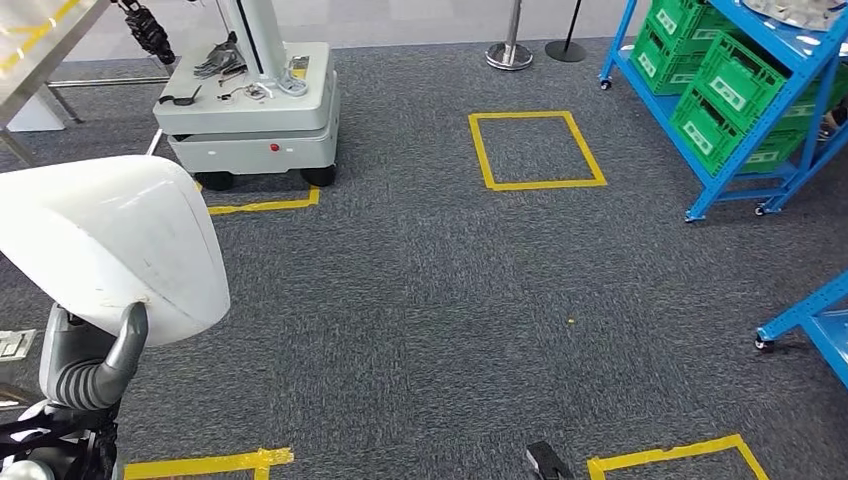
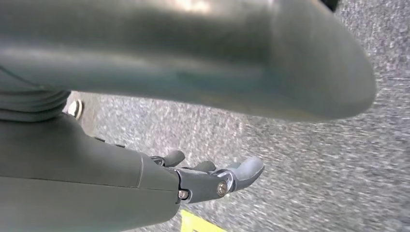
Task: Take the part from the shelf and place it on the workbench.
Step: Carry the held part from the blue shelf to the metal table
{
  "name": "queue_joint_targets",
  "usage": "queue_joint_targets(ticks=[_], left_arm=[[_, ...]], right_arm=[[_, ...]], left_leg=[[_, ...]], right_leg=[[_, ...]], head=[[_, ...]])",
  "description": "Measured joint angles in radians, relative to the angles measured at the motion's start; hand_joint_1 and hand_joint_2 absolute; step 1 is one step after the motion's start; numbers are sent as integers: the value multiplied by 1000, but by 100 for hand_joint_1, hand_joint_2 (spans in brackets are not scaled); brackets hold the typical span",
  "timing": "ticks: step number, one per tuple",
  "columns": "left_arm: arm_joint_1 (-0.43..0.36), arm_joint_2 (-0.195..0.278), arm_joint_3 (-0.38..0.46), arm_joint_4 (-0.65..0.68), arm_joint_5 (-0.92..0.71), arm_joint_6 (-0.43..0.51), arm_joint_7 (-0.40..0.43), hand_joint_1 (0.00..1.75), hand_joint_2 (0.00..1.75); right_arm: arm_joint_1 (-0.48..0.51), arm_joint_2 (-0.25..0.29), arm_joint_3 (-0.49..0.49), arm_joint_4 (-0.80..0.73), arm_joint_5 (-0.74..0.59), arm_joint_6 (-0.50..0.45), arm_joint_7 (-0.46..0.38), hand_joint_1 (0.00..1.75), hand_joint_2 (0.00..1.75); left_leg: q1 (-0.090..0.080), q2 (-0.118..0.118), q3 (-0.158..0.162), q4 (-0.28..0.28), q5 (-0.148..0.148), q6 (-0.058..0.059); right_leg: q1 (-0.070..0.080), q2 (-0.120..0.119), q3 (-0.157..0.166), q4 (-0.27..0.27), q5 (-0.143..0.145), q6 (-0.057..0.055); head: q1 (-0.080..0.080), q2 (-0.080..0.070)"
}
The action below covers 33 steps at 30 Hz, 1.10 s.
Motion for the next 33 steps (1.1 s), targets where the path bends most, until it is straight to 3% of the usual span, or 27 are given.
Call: queue_joint_targets(ticks=[2,3,4,6,8,10,12,13,14,15,17,19,21,22,24,25,26,27,28,29,30,32,33], left_arm=[[-1,0,0,0,0,0,0,175,175],[-1,0,0,0,0,0,0,175,175],[-2,0,0,-1,0,0,-1,175,175],[-1,0,0,-1,0,1,-1,175,175],[-1,1,0,-1,0,1,-2,175,175],[-2,2,0,-1,0,1,-2,175,175],[-1,1,0,1,0,1,-1,175,175],[1,1,0,2,0,1,-1,175,175],[1,1,0,2,0,1,-1,175,175],[1,1,0,2,0,1,-1,175,175],[1,1,0,1,0,1,-2,175,175],[0,1,0,-2,0,3,-4,175,175],[1,1,0,-7,-4,8,-5,175,175],[3,0,0,-11,-7,10,-6,175,175],[5,-2,0,-23,-16,14,-6,175,175],[10,-4,0,-29,-22,17,-6,175,175],[18,-6,0,-37,-29,22,-6,175,175],[31,-7,0,-44,-35,26,-8,175,175],[45,-8,0,-52,-40,29,-9,175,175],[58,-8,1,-61,-42,31,-11,175,175],[68,-9,1,-69,-42,31,-11,175,175],[80,-13,1,-84,-50,31,-8,175,175],[83,-14,2,-91,-59,32,-6,175,175]], right_arm=[[0,0,0,0,0,0,-1,0,0],[0,0,0,0,0,0,-1,0,0],[0,0,0,0,0,0,-1,0,0],[-1,0,0,0,0,1,0,0,0],[-3,1,0,0,0,0,-1,0,0],[-1,0,0,0,0,0,-1,0,0],[2,0,0,0,0,0,-1,0,0],[3,0,0,0,0,0,-1,0,0],[2,0,0,0,0,0,-1,0,0],[1,0,0,0,0,0,-1,0,0],[-1,1,0,0,0,0,1,0,0],[-1,1,0,0,2,0,3,0,0],[-2,1,0,0,2,1,3,0,0],[-3,1,0,0,3,2,3,0,0],[-5,1,0,0,6,2,4,0,0],[-4,1,0,0,9,2,6,0,0],[-2,1,0,0,12,2,7,0,0],[1,1,0,0,14,2,8,0,0],[4,1,0,0,15,2,6,0,0],[6,1,0,0,15,2,2,0,0],[7,0,0,0,14,1,-3,0,0],[7,0,0,0,14,0,-13,0,0],[6,-1,0,0,14,0,-16,0,0]], left_leg=[[2,-22,-4,9,-3,-10],[2,-31,-8,12,-3,-16],[4,-41,-12,11,-1,-23],[6,-57,-19,7,5,-36],[4,-30,-36,34,-11,-45],[3,24,-88,141,-66,-51],[6,48,-149,267,-113,-56],[6,51,-160,290,-112,-57],[6,54,-151,270,-91,-56],[6,61,-122,212,-56,-54],[0,100,-52,70,-2,-45],[-8,121,-22,4,12,-31],[-10,101,-24,1,16,-18],[-8,90,-24,-3,19,-13],[-1,70,-20,-11,27,-2],[1,59,-21,-12,30,1],[2,48,-22,-12,31,3],[2,36,-24,-10,32,4],[2,23,-26,-9,32,4],[2,9,-27,-6,32,3],[3,-5,-27,-4,32,2],[3,-31,-31,4,31,-4],[3,-44,-34,7,30,-9]], right_leg=[[-4,38,60,-122,42,-1],[-4,51,73,-152,47,-2],[-2,55,76,-159,42,-5],[-2,35,79,-166,49,-16],[-4,14,85,-177,55,-30],[-2,-9,86,-183,58,-38],[1,-35,85,-182,56,-41],[2,-48,85,-181,55,-42],[3,-60,86,-181,53,-42],[3,-71,87,-180,52,-42],[6,-91,90,-178,48,-38],[9,-108,92,-177,46,-29],[10,-125,95,-179,45,-18],[9,-116,95,-175,41,-11],[6,-67,73,-120,4,0],[4,-36,45,-60,-27,3],[3,-21,10,13,-60,4],[3,-15,-22,77,-82,4],[3,-13,-42,113,-87,4],[2,-11,-42,107,-70,3],[1,-6,-20,57,-35,1],[-3,29,46,-88,32,0],[-4,44,68,-139,48,-1]], head=[[0,0],[0,0],[0,0],[0,0],[-3,0],[-6,0],[-6,0],[-6,0],[-6,0],[-7,0],[-6,0],[-6,0],[-6,0],[-5,0],[-4,0],[-2,0],[-2,0],[-2,0],[-2,0],[-2,0],[-2,0],[-2,0],[-2,0]])
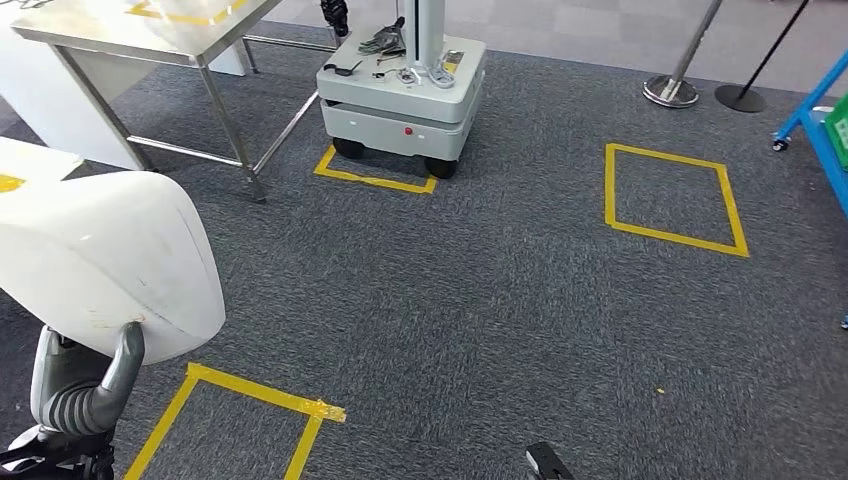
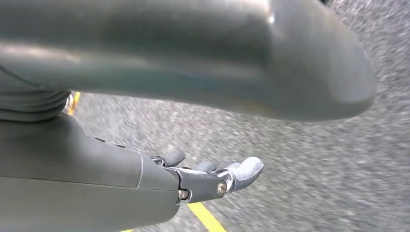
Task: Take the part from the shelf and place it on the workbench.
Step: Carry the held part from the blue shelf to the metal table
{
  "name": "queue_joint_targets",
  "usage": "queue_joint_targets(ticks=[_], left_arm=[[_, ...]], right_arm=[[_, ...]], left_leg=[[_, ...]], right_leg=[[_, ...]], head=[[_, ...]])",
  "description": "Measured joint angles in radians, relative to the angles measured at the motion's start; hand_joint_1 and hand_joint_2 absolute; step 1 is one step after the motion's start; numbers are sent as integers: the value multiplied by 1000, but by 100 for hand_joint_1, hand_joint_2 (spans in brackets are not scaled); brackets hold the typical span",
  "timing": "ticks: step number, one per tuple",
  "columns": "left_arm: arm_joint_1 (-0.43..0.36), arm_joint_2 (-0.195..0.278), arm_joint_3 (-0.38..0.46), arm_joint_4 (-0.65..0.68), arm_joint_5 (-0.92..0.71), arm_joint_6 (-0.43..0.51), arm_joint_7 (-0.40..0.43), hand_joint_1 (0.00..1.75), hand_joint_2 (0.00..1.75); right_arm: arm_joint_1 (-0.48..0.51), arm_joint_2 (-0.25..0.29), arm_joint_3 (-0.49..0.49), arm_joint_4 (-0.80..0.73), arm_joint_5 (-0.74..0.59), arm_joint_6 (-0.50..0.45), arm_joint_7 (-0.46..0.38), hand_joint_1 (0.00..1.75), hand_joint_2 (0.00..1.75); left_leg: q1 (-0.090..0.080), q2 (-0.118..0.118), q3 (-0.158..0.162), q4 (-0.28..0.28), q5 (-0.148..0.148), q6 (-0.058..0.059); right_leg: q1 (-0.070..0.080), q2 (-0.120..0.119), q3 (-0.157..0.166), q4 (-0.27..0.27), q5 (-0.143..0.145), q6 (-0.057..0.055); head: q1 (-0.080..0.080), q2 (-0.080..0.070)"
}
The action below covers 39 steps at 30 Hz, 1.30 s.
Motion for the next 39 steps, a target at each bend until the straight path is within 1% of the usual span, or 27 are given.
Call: queue_joint_targets(ticks=[1,2,3,4,6,8,9,10,11,12,13,15,17,19,21,23,25,26,27,28,30,32,34,35,36,38,39], left_arm=[[2,-1,1,-5,-10,2,1,175,175],[3,-1,3,-10,-19,6,0,175,175],[6,0,8,-14,-27,12,-4,175,175],[9,3,14,-18,-33,19,-10,175,175],[15,14,31,-28,-42,28,-23,175,175],[19,23,46,-34,-44,31,-29,175,175],[21,27,52,-35,-44,32,-31,175,175],[24,30,58,-35,-44,35,-32,175,175],[26,33,64,-36,-44,38,-33,175,175],[27,36,70,-37,-44,44,-34,175,175],[28,40,77,-39,-43,50,-34,175,175],[29,45,92,-45,-41,62,-35,175,175],[40,48,109,-53,-36,72,-39,175,175],[65,51,132,-69,-30,81,-48,175,175],[89,52,158,-89,-25,88,-57,175,175],[104,52,178,-105,-18,94,-59,175,175],[115,52,194,-111,0,96,-52,175,175],[117,52,199,-112,11,96,-44,175,175],[115,52,203,-111,22,97,-35,175,175],[110,51,205,-109,29,100,-25,175,175],[94,49,205,-104,37,113,-11,175,175],[79,46,205,-102,39,130,-6,175,175],[71,42,205,-101,43,144,-3,175,175],[69,40,205,-101,44,150,-2,175,175],[64,38,205,-101,44,154,1,175,175],[53,32,205,-98,42,161,5,175,175],[48,29,205,-96,41,164,6,175,175]], right_arm=[[-1,0,0,0,0,-1,1,0,0],[-2,0,0,0,1,-1,4,0,0],[-3,0,0,0,1,-3,7,0,0],[-4,1,0,0,0,-4,8,0,0],[-6,1,0,0,-1,-5,10,0,0],[-2,1,-1,0,-1,-4,17,0,0],[1,1,-1,0,0,-3,21,0,0],[4,1,-1,0,0,-2,24,0,0],[5,1,-2,0,-1,-1,25,0,0],[5,2,-3,0,-1,0,25,0,0],[5,2,-3,0,0,1,25,0,0],[4,2,-4,0,3,6,23,0,0],[4,3,-4,0,11,12,16,0,0],[3,3,-4,0,25,17,10,0,0],[3,3,-1,0,40,20,6,0,0],[4,2,2,0,45,19,0,0,0],[7,2,4,0,44,17,-2,0,0],[7,2,4,0,43,15,0,0,0],[6,1,4,0,41,14,2,0,0],[5,1,4,0,39,13,5,0,0],[3,0,4,0,34,13,6,0,0],[0,0,4,0,31,13,5,0,0],[-3,1,3,0,30,14,8,0,0],[-5,2,3,0,30,15,11,0,0],[-6,2,3,0,30,16,15,0,0],[-4,2,2,0,28,17,20,0,0],[-2,2,1,0,27,17,20,0,0]], left_leg=[[0,-10,-4,1,1,-6],[0,-21,-8,0,3,-13],[1,-31,-13,-3,7,-20],[2,-29,-16,-2,7,-26],[0,20,-39,42,-23,-35],[0,80,-92,163,-93,-43],[2,89,-121,229,-123,-46],[3,92,-138,271,-137,-47],[3,94,-137,276,-131,-48],[3,100,-113,238,-107,-47],[2,113,-73,168,-74,-45],[-4,152,-1,36,-30,-34],[-10,163,15,-5,-24,-21],[-7,142,14,-10,-19,-11],[0,121,21,-17,-12,1],[4,98,21,-18,-7,9],[4,70,19,-16,-5,11],[4,55,18,-14,-5,11],[5,40,17,-12,-5,11],[6,25,17,-9,-6,9],[6,-3,12,-1,-8,2],[6,-25,4,2,-7,-12],[8,-39,-5,-2,-3,-27],[8,-25,-10,2,-6,-32],[7,2,-20,22,-20,-37],[7,69,-65,121,-81,-44],[8,85,-97,191,-115,-48]], right_leg=[[0,9,10,-25,4,-1],[2,6,10,-28,2,-3],[2,-6,11,-31,5,-9],[2,-17,13,-34,8,-15],[0,-39,15,-41,15,-29],[2,-63,14,-43,16,-36],[4,-77,13,-43,15,-37],[5,-92,12,-43,14,-38],[5,-106,12,-42,14,-38],[5,-119,12,-42,13,-38],[6,-131,14,-41,11,-37],[9,-152,17,-38,7,-30],[11,-167,22,-38,5,-21],[11,-179,27,-41,2,-9],[9,-138,17,-8,-24,3],[5,-76,-35,109,-85,11],[3,-58,-99,235,-128,14],[3,-56,-111,254,-122,14],[2,-54,-103,229,-97,14],[0,-45,-77,167,-59,13],[-4,-5,-17,27,-2,11],[-4,15,7,-31,11,8],[-3,-6,9,-36,15,-1],[-3,-17,11,-40,19,-9],[-4,-29,14,-45,23,-16],[-4,-54,15,-49,25,-24],[-3,-68,13,-49,25,-26]], head=[[0,0],[0,0],[0,0],[0,0],[-3,0],[-7,0],[-7,0],[-7,0],[-7,0],[-7,0],[-7,0],[-7,0],[-6,0],[-6,0],[-4,0],[-2,0],[-2,0],[-2,0],[-2,0],[-2,0],[-2,0],[-2,0],[-2,0],[-3,0],[-4,0],[-8,0],[-9,0]])
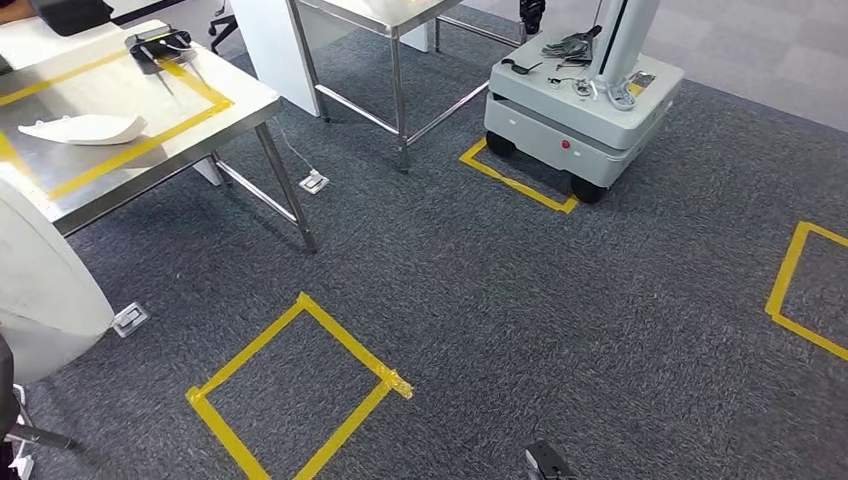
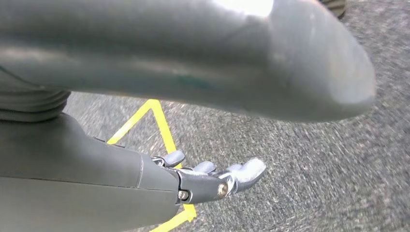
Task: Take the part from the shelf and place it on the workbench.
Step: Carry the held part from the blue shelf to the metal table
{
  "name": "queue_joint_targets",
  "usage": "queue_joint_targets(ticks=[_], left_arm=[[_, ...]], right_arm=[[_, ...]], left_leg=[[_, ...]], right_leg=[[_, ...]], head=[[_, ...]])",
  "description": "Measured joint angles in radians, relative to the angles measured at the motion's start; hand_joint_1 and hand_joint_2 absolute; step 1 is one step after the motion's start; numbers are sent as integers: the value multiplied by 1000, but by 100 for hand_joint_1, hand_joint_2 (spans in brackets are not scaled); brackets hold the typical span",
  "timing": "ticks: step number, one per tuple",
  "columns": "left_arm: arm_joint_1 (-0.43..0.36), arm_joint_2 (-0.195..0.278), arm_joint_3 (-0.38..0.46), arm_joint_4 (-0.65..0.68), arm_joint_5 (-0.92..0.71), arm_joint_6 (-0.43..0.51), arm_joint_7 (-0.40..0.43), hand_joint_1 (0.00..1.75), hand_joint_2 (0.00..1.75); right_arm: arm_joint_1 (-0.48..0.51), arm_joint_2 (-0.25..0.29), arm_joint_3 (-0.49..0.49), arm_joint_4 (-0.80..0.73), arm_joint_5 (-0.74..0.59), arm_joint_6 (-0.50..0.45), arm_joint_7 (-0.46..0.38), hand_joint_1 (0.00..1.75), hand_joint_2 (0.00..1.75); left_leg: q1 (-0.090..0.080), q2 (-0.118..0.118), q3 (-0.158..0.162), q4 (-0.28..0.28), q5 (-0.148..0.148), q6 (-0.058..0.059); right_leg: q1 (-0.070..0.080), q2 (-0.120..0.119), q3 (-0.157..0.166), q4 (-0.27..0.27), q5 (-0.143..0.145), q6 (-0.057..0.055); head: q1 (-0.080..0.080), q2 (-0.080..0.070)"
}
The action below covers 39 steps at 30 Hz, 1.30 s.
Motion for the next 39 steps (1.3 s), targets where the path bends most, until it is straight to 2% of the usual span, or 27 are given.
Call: queue_joint_targets(ticks=[1,2,3,4,5,7,8,10,11,13,15,16,17,18,19,20,22,24,26,28,30,32,33,34,35,37,39], left_arm=[[-2,-3,0,3,-1,3,-1,175,175],[-5,-6,0,6,-2,5,-3,175,175],[-10,-7,0,9,-3,7,-4,175,175],[-19,-9,0,12,-4,9,-5,175,175],[-32,-11,0,14,-4,12,-4,175,175],[-57,-16,0,20,-9,23,0,175,175],[-66,-18,0,22,-15,31,1,175,175],[-73,-21,0,24,-30,47,-3,175,175],[-75,-21,0,24,-37,55,-10,175,175],[-80,-21,1,23,-41,70,-28,175,175],[-82,-21,2,24,-37,84,-43,175,175],[-80,-21,3,26,-34,88,-48,175,175],[-76,-21,6,27,-30,93,-54,175,175],[-72,-21,10,29,-24,96,-61,175,175],[-66,-21,15,29,-19,99,-68,175,175],[-60,-20,21,28,-12,102,-74,175,175],[-49,-20,29,26,-4,103,-85,175,175],[-40,-20,33,25,1,104,-89,175,175],[-33,-17,37,24,4,104,-91,175,175],[-30,-14,42,23,6,106,-95,175,175],[-31,-12,46,24,8,107,-97,175,175],[-31,-13,47,27,9,107,-92,175,175],[-32,-13,47,30,9,108,-87,175,175],[-32,-13,47,31,9,109,-83,175,175],[-33,-13,47,31,8,111,-79,175,175],[-33,-13,48,30,7,115,-77,175,175],[-32,-14,49,27,7,117,-77,175,175]], right_arm=[[2,0,-1,0,-2,0,-2,0,0],[3,1,-2,0,-5,0,-5,0,0],[3,1,-3,0,-8,0,-9,0,0],[1,3,-6,0,-10,-1,-12,0,0],[0,4,-8,0,-13,-2,-16,0,0],[-3,7,-15,0,-18,-2,-24,0,0],[-4,8,-17,0,-19,-1,-29,0,0],[-6,9,-21,0,-22,0,-37,0,0],[-6,10,-22,0,-23,0,-37,0,0],[-6,12,-24,0,-22,-1,-32,0,0],[-3,13,-24,0,-19,-2,-23,0,0],[1,13,-25,0,-17,-2,-21,0,0],[3,13,-25,0,-16,-2,-22,0,0],[5,14,-25,0,-15,-3,-25,0,0],[5,14,-25,0,-13,-3,-28,0,0],[5,13,-25,0,-11,-4,-32,0,0],[5,11,-24,0,-8,-7,-36,0,0],[4,10,-25,0,-8,-10,-38,0,0],[1,10,-25,0,-8,-13,-44,0,0],[-1,10,-25,0,-9,-17,-52,0,0],[0,9,-27,0,-10,-23,-52,0,0],[2,9,-30,0,-13,-32,-44,0,0],[2,9,-33,0,-16,-38,-38,0,0],[1,9,-37,0,-20,-44,-34,0,0],[-1,9,-40,0,-24,-48,-31,0,0],[-4,9,-44,0,-27,-53,-23,0,0],[-4,9,-47,0,-25,-55,-6,0,0]], left_leg=[[1,6,-26,57,-22,-3],[2,9,-37,85,-26,-5],[4,13,-29,73,-11,-7],[4,21,0,21,19,-7],[5,43,39,-53,51,-7],[2,81,96,-161,89,4],[0,90,104,-180,93,12],[-3,69,99,-181,96,29],[-2,59,99,-184,98,36],[2,35,102,-190,105,49],[3,10,98,-190,108,56],[2,-4,97,-189,108,57],[1,-19,96,-188,108,57],[1,-35,96,-186,108,57],[0,-50,96,-185,108,57],[1,-64,97,-184,108,56],[0,-89,94,-182,108,50],[3,-113,88,-185,112,36],[5,-126,80,-190,117,21],[0,-82,59,-154,95,14],[-2,-18,6,-40,34,8],[2,6,-46,73,-8,0],[4,10,-50,85,-4,-3],[6,12,-31,54,20,-4],[8,16,6,-11,54,-4],[7,26,80,-145,98,2],[6,29,106,-195,106,11]], right_leg=[[1,-14,-1,0,0,0],[1,-28,-2,1,-1,0],[0,-41,-2,1,-2,1],[0,-54,-1,3,-3,3],[1,-66,-1,6,-6,7],[5,-87,1,12,-12,18],[8,-95,3,13,-14,24],[7,-112,7,11,-15,36],[5,-105,9,13,-18,43],[0,-54,-12,66,-56,54],[0,-1,-73,197,-121,58],[1,7,-104,261,-144,57],[2,9,-125,297,-150,54],[3,11,-127,295,-135,51],[4,17,-110,251,-102,46],[5,32,-78,178,-62,39],[5,80,-24,50,-14,30],[7,96,-8,12,-11,26],[6,69,0,2,-5,19],[0,43,9,-13,2,7],[0,19,13,-18,2,0],[2,-3,13,-16,-1,-1],[2,-11,13,-14,-3,0],[1,-18,14,-13,-4,2],[1,-23,16,-11,-7,5],[3,-29,17,-5,-11,13],[9,-29,15,1,-14,14]], head=[[0,0],[0,0],[0,0],[0,0],[0,0],[1,0],[2,0],[3,0],[4,0],[6,0],[9,0],[9,0],[9,0],[10,0],[10,0],[10,0],[9,0],[10,0],[12,0],[9,0],[6,0],[6,0],[6,0],[6,0],[6,0],[6,0],[7,0]])
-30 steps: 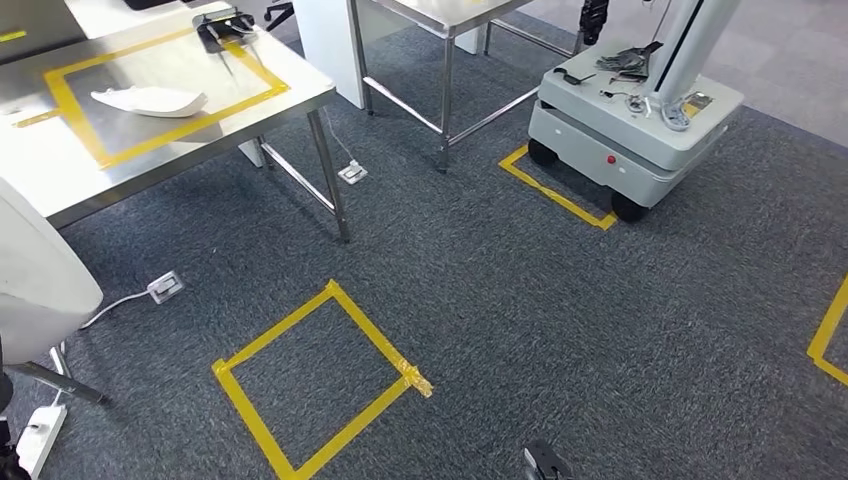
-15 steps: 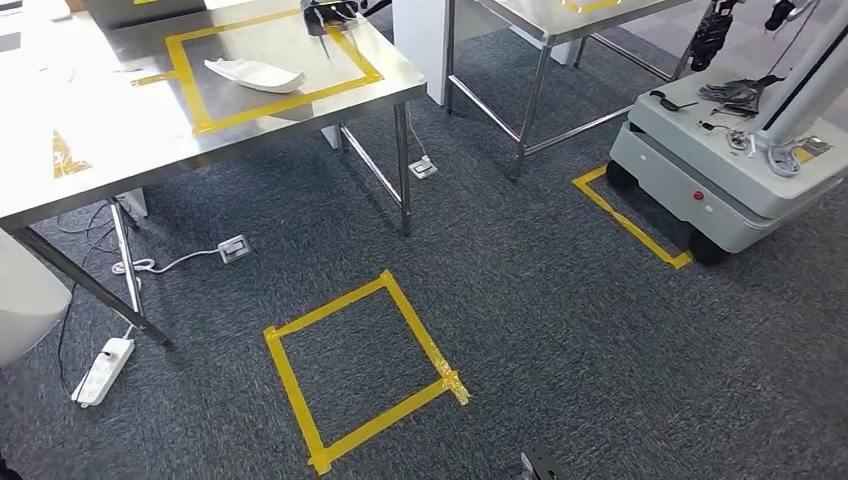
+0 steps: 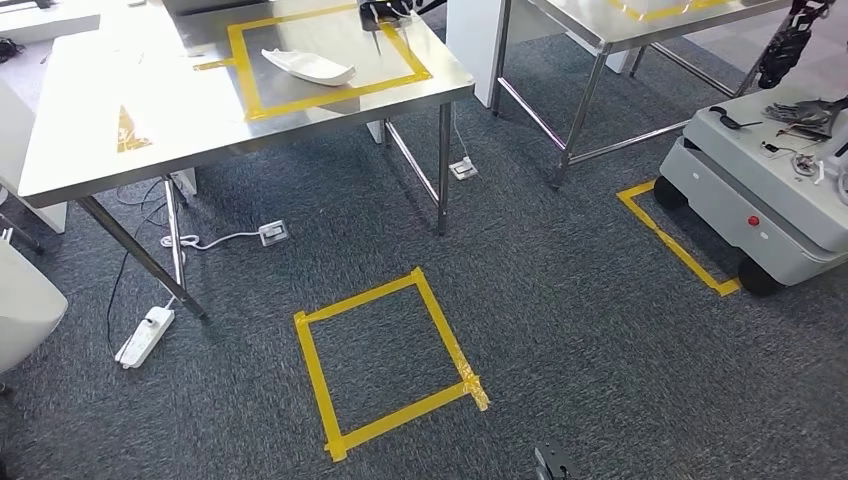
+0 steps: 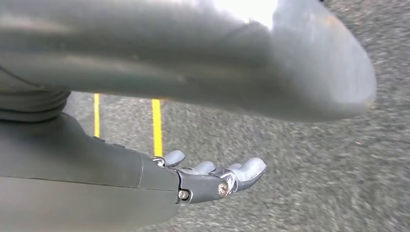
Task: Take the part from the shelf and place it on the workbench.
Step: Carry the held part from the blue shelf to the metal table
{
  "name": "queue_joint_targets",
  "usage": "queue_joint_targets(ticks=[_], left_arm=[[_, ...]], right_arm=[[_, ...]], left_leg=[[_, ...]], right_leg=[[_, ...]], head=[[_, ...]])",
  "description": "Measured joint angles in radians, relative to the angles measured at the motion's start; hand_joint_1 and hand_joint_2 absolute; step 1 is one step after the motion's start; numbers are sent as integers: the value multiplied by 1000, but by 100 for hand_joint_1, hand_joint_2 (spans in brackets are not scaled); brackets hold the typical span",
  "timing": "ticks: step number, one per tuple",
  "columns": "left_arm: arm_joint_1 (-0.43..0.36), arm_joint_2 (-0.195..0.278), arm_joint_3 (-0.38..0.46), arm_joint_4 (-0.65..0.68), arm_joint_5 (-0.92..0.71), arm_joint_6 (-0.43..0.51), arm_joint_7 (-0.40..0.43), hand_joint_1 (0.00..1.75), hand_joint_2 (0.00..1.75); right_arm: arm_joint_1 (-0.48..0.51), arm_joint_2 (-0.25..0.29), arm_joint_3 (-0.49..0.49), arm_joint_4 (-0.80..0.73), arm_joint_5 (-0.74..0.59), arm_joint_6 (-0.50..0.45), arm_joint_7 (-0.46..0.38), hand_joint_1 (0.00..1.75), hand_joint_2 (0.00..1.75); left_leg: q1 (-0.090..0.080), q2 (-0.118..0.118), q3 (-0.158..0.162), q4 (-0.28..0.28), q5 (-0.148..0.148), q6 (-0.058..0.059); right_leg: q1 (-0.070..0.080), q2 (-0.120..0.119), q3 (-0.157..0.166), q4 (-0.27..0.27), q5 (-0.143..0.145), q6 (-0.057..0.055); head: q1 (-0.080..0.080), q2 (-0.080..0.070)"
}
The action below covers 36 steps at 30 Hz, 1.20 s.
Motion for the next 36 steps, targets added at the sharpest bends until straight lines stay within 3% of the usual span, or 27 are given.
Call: queue_joint_targets(ticks=[2,3,6,7,9,11,12,13,14,15,17,19,21,23,24,26,27,28,29,30,31,32,33,35,36], left_arm=[[1,-1,1,-3,0,0,1,175,175],[0,-1,1,-3,-1,0,2,175,175],[-1,-1,1,-5,-4,1,4,175,175],[-3,-2,1,-7,-4,1,4,175,175],[-9,-3,1,-8,-5,2,4,175,175],[-13,-7,1,-8,-5,2,4,175,175],[-13,-9,1,-7,-6,2,4,175,175],[-13,-11,1,-7,-7,2,4,175,175],[-13,-13,1,-7,-8,2,2,175,175],[-13,-14,1,-7,-9,2,1,175,175],[-14,-18,1,-8,-11,1,-4,175,175],[-15,-19,1,-8,-11,1,-6,175,175],[-18,-20,1,-8,-12,0,-7,175,175],[-21,-20,0,-7,-14,-2,-8,175,175],[-23,-20,0,-6,-16,-4,-9,175,175],[-24,-21,-1,-3,-18,-7,-10,175,175],[-23,-21,-1,0,-19,-8,-10,175,175],[-23,-21,-1,3,-19,-8,-9,175,175],[-22,-21,-1,5,-19,-9,-9,175,175],[-22,-21,-1,7,-19,-9,-9,175,175],[-22,-21,-1,9,-19,-9,-10,175,175],[-20,-21,-1,11,-19,-9,-11,175,175],[-19,-21,-1,13,-18,-9,-11,175,175],[-18,-22,-1,12,-18,-10,-13,175,175],[-21,-21,-1,10,-18,-10,-14,175,175]], right_arm=[[1,0,-2,0,4,0,20,0,0],[0,1,-3,0,5,1,25,0,0],[-2,3,-3,0,6,6,24,0,0],[-2,3,-3,0,6,8,22,0,0],[-2,3,-4,0,7,9,20,0,0],[0,3,-4,0,9,9,21,0,0],[1,3,-4,0,10,10,21,0,0],[3,3,-4,0,11,11,21,0,0],[3,3,-4,0,12,12,19,0,0],[3,3,-4,0,12,14,15,0,0],[1,2,-4,0,14,17,8,0,0],[0,2,-4,0,16,17,5,0,0],[0,2,-4,0,16,17,4,0,0],[2,2,-4,0,18,18,1,0,0],[2,2,-4,0,19,18,1,0,0],[3,2,-4,0,21,17,6,0,0],[5,2,-4,0,22,17,10,0,0],[7,2,-4,0,22,17,13,0,0],[10,2,-4,0,22,17,16,0,0],[12,2,-5,0,23,18,17,0,0],[14,2,-5,0,23,18,17,0,0],[14,2,-5,0,24,19,16,0,0],[13,2,-6,0,25,19,15,0,0],[9,2,-7,0,27,19,16,0,0],[5,1,-8,-1,28,19,17,0,0]], left_leg=[[-3,-3,0,2,2,6],[-7,-3,-2,4,0,11],[-9,-5,-3,1,-4,34],[-6,-7,0,-4,-3,41],[-1,-10,7,-11,0,52],[-2,-15,7,-10,-3,56],[-3,-19,8,-9,-5,56],[-3,-23,9,-6,-7,54],[-3,-26,12,-4,-11,51],[-2,-30,16,-1,-16,48],[-4,-34,21,3,-28,37],[-6,-36,22,1,-43,24],[-5,-36,29,-5,-54,12],[-3,-30,21,29,-64,2],[-3,-26,-4,77,-78,-2],[-3,-21,-94,213,-111,-7],[-3,-21,-141,267,-112,-8],[-3,-21,-176,288,-91,-7],[-3,-21,-193,271,-47,-5],[-3,-20,-192,216,17,-1],[-4,-19,-180,153,74,4],[-9,-17,-164,103,111,9],[-13,-15,-144,64,118,15],[-22,-16,-115,44,75,30],[-20,-19,-99,33,53,38]], right_leg=[[3,1,0,-2,3,-1],[0,0,2,-6,6,4],[-6,-3,6,-14,3,34],[-7,3,2,-2,-6,39],[-10,24,-37,82,-51,45],[-10,37,-112,225,-109,47],[-10,38,-140,273,-119,47],[-10,39,-151,284,-108,46],[-11,39,-140,251,-78,45],[-11,39,-110,182,-35,42],[-9,41,-49,51,11,35],[-4,41,-28,5,0,24],[-4,41,-19,-1,-9,10],[-7,40,4,-8,-15,-4],[-9,40,18,-10,-20,-10],[-8,38,46,-12,-42,-15],[-8,38,61,-12,-56,-15],[-7,39,80,-13,-71,-14],[-7,39,102,-15,-87,-13],[-7,40,127,-20,-104,-12],[-7,40,152,-27,-121,-9],[-6,40,174,-35,-136,-5],[-6,40,191,-44,-149,2],[-6,37,218,-56,-158,16],[-6,36,216,-36,-145,22]], head=[[0,0],[0,0],[0,0],[0,0],[2,0],[4,0],[4,0],[4,0],[4,0],[4,0],[4,0],[3,0],[4,0],[1,0],[-1,0],[-3,0],[-3,0],[-3,0],[-3,0],[-3,0],[-3,0],[-3,0],[-4,0],[-5,0],[-5,0]])
